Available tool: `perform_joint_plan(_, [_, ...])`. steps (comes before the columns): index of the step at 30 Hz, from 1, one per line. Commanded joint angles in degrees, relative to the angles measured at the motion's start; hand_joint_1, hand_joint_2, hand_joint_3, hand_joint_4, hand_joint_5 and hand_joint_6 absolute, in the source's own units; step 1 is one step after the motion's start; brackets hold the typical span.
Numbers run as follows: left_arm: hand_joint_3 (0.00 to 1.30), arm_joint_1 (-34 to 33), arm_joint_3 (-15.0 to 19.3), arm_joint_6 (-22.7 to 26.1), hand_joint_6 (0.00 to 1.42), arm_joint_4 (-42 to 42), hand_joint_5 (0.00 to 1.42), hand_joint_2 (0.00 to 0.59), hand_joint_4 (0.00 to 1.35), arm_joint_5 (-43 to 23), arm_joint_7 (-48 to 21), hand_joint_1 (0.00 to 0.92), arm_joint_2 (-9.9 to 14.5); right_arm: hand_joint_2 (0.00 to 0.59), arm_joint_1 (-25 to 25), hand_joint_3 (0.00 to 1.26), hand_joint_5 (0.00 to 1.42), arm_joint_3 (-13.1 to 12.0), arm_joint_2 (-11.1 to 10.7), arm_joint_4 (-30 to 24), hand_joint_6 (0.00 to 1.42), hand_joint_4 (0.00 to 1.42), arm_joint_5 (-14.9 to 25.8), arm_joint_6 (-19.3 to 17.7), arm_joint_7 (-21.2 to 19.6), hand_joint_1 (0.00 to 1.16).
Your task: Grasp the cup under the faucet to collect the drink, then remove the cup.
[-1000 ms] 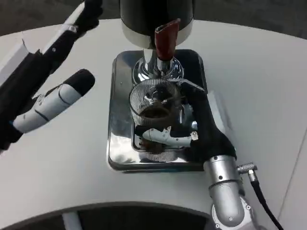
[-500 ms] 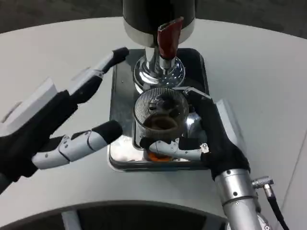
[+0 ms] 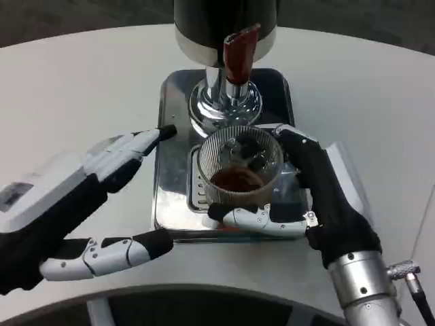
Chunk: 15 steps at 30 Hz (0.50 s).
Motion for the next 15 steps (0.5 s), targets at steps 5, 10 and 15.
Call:
perform_joint_plan(5, [0.00, 7.4, 4.7, 3.9, 0.00, -3.6, 0.00, 0.092, 0.00, 11.7, 3.2, 0.000, 1.0, 0.102, 3.8, 0.67, 0.95, -0.1, -0.4, -7.1, 1.35, 0.85, 0.0, 1.2, 1.9, 1.10])
perform_joint_plan(10, [0.00, 9.7, 4.6, 4.8, 0.00, -5.7, 0.00, 0.086, 0.00, 17.2, 5.9, 0.000, -0.4, 0.102, 5.6, 0.67, 0.96, 0.2, -0.1, -10.7, 1.35, 0.85, 0.2, 2.5, 3.0, 1.10])
perform_joint_plan(15, [0.00, 12.5, 4.6, 5.6, 0.00, -8.5, 0.00, 0.080, 0.00, 20.3, 9.1, 0.000, -2.5, 0.102, 7.7, 0.67, 0.96, 0.9, 0.1, -15.2, 1.35, 0.87, 0.1, 4.0, 4.3, 1.10])
